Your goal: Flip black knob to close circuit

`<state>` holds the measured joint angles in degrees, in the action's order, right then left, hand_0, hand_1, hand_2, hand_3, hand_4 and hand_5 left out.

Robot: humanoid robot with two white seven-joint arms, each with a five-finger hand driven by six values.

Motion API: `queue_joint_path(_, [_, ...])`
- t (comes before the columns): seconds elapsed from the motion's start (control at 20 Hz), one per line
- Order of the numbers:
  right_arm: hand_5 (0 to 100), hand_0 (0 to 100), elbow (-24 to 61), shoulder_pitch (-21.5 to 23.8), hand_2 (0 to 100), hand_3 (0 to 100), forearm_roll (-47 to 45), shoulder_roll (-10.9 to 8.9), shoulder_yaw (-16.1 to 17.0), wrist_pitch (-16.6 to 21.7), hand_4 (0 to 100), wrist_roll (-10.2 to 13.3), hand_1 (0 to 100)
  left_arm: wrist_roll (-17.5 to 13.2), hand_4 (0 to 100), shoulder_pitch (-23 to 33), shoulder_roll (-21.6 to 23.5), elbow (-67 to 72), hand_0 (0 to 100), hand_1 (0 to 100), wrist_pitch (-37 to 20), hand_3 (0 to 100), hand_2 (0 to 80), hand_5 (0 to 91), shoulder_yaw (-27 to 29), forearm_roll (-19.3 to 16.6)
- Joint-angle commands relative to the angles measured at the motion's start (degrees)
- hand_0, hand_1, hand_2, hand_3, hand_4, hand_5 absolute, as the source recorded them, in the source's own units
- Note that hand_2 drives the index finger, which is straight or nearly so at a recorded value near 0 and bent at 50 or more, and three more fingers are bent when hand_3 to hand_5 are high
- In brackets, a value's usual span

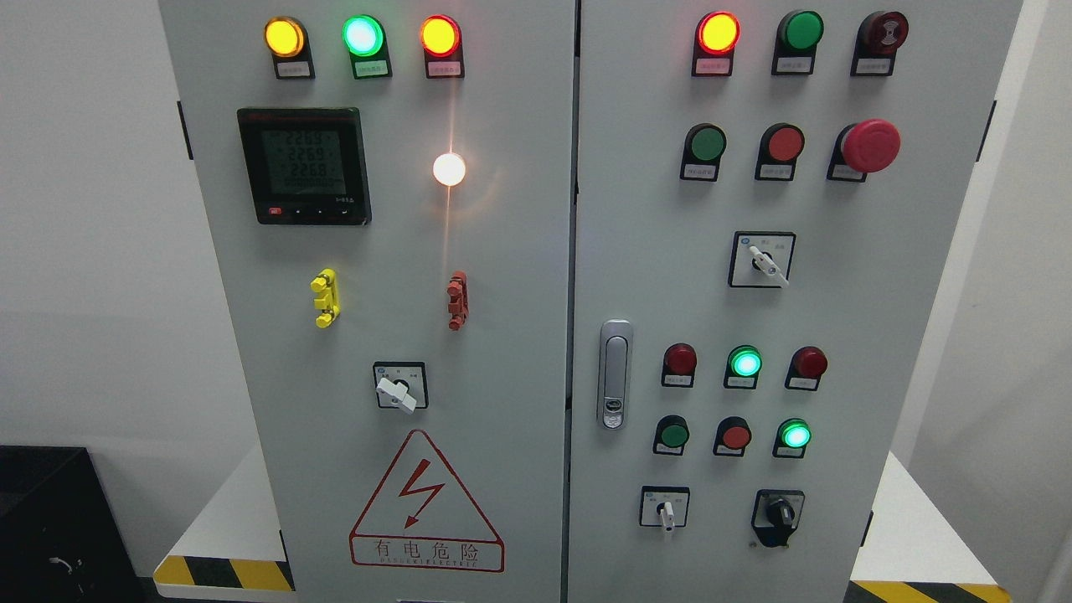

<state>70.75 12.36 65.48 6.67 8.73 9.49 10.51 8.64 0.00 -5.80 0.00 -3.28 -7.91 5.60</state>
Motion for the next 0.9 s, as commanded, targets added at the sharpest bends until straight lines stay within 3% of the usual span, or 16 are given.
queue_joint_path(0.0, [89, 0, 11.95, -0.15, 87, 99, 3.95, 0.01, -0.2, -0.44, 86, 0.56, 5, -0.03, 0, 1.23, 0.0, -1.76, 12, 56, 0.03, 0, 0.0, 0.0, 0.0, 0.03])
queue_joint_path(0.2, [90, 0, 15.64, -0.32, 87, 100, 6.76, 0.01, -1.17, -2.2, 88, 1.7, 5, -0.03, 0, 1.32, 0.0, -1.76, 12, 56, 0.03, 0, 0.0, 0.0, 0.0, 0.03])
queue_joint_path(0.5, [93, 0, 18.99, -2.34, 88, 100, 7.03, 0.19, -2.31, -7.38, 90, 1.8, 1, -0.03, 0, 1.32, 0.0, -1.76, 12, 56, 0.03, 0, 0.0, 0.0, 0.0, -0.06])
queue_joint_path(0.85, [94, 0, 21.19, -4.62, 88, 100, 6.94, 0.27, -2.66, -9.93, 91, 1.71, 0, -0.03, 0, 1.32, 0.0, -1.76, 12, 56, 0.03, 0, 0.0, 0.0, 0.0, 0.03])
